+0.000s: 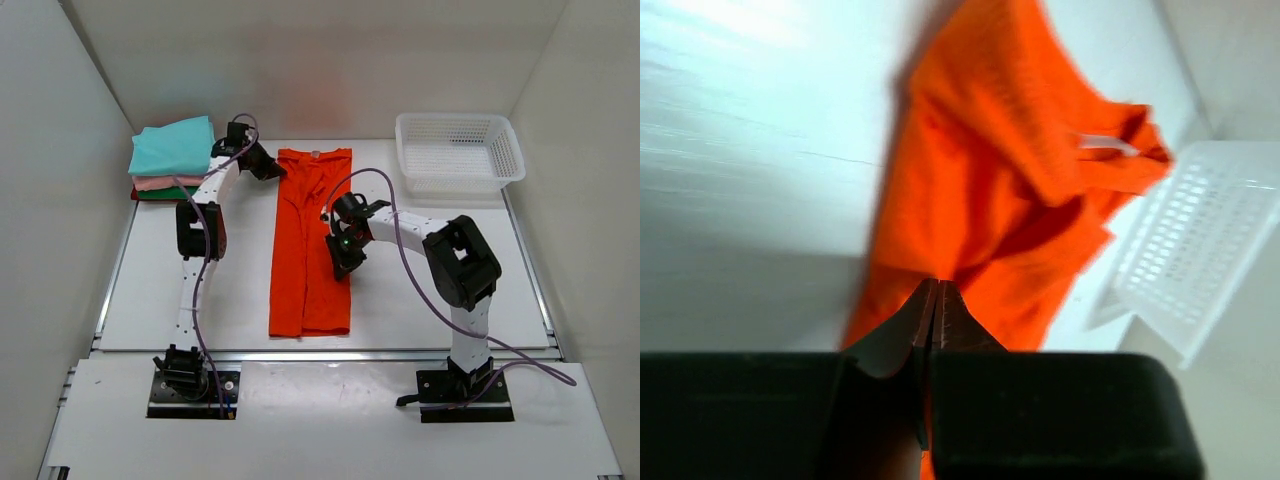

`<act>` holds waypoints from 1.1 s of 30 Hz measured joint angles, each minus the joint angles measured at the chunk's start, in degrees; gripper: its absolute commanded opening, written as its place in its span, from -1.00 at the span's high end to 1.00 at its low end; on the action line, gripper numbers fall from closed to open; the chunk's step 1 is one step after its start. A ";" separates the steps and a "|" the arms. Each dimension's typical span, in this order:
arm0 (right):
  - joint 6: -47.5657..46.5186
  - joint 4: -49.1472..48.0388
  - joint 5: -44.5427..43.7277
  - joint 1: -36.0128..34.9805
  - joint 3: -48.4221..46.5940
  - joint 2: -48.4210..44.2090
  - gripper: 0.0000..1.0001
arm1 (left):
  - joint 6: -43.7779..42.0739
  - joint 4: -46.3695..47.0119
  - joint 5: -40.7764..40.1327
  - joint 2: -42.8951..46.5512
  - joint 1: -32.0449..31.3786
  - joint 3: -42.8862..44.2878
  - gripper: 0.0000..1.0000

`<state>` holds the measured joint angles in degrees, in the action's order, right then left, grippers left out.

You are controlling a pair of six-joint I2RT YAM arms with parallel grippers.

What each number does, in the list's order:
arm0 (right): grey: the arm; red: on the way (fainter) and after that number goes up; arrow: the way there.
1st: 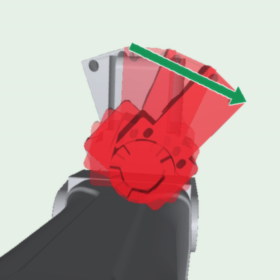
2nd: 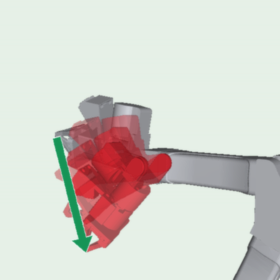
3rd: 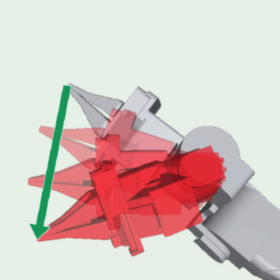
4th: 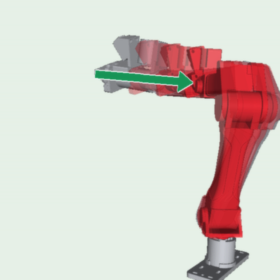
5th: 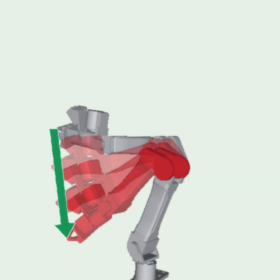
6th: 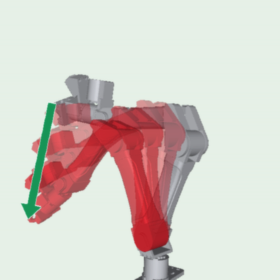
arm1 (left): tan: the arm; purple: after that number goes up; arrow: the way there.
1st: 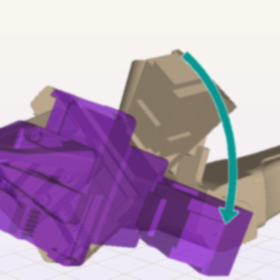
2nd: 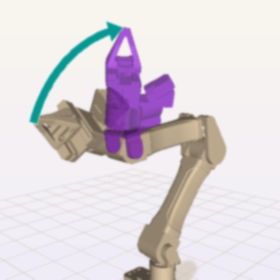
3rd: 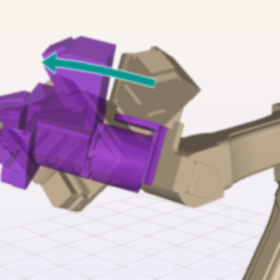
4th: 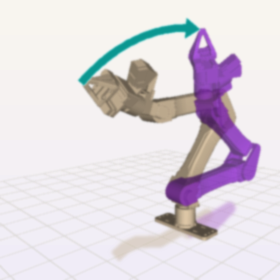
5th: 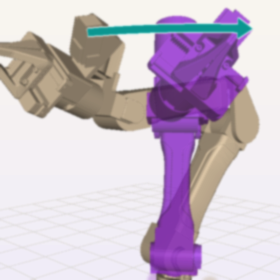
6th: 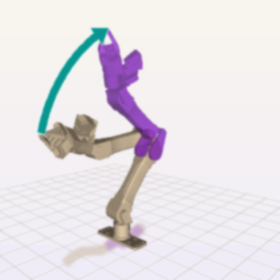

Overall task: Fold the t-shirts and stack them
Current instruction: Rotate the tshirt 90 degrees, then grab the bottom of the folded rectangular tshirt with both arms

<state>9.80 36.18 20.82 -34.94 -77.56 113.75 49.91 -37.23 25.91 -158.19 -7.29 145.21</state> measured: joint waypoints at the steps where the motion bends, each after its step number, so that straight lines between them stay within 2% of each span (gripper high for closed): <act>1: -0.85 0.79 -0.57 -0.02 -0.20 -0.09 0.86 | 0.72 0.11 0.50 -0.07 0.13 0.74 0.67; 4: -2.10 3.63 -1.92 0.22 -0.35 -1.16 0.65 | 1.97 1.51 2.49 0.66 0.28 2.36 0.63; 6: -2.10 5.46 -2.23 0.20 -0.39 -2.93 0.60 | 1.88 1.64 3.85 2.45 0.48 1.77 0.60; 8: -1.64 6.45 -2.05 0.17 -0.22 -5.99 0.58 | -0.35 0.48 4.85 6.69 0.57 -2.12 0.45; 10: -0.28 5.20 -1.66 -0.20 2.01 -10.80 0.50 | -4.13 -1.33 4.70 14.47 0.39 -11.06 0.39; 12: 1.22 4.26 -1.20 -1.20 5.49 -15.39 0.39 | -7.58 -1.31 4.28 25.62 0.31 -25.59 0.39; 14: 2.99 2.69 -0.33 -2.71 10.10 -19.10 0.04 | -10.62 -2.01 3.96 37.79 0.17 -40.61 0.38; 15: 4.00 1.95 0.00 -3.37 12.76 -20.59 -0.11 | -12.04 -1.64 3.80 43.71 -0.02 -48.00 0.30; 16: 5.16 1.62 0.33 -3.98 15.43 -21.86 -0.16 | -13.27 -1.18 3.56 49.13 -0.24 -55.01 0.14; 17: 6.14 1.22 0.72 -4.48 17.97 -22.93 -0.22 | -14.40 -1.62 2.99 54.58 -0.55 -62.05 0.08; 21: 11.80 -0.70 1.90 -4.57 25.64 -26.47 -0.25 | -17.03 -2.93 1.46 67.58 -4.50 -81.59 0.03; 23: 14.80 -1.62 2.08 -4.66 27.65 -27.89 -0.25 | -17.46 -2.67 0.42 71.91 -8.20 -90.07 -0.14; 26: 19.54 -4.52 1.99 -5.31 29.97 -29.90 -0.22 | -15.32 -2.69 -1.20 79.97 -13.57 -102.40 -0.14; 29: 23.76 -7.56 2.01 -6.62 31.63 -30.95 -0.19 | -12.02 -2.54 -3.10 88.87 -14.53 -109.77 -0.13; 33: 28.70 -11.34 1.46 -8.26 33.66 -31.36 -0.18 | -8.70 -0.22 -5.38 95.69 -14.69 -113.68 -0.16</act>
<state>38.50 24.84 22.28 -43.20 -43.90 82.39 41.21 -37.45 20.53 -62.50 -21.98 31.53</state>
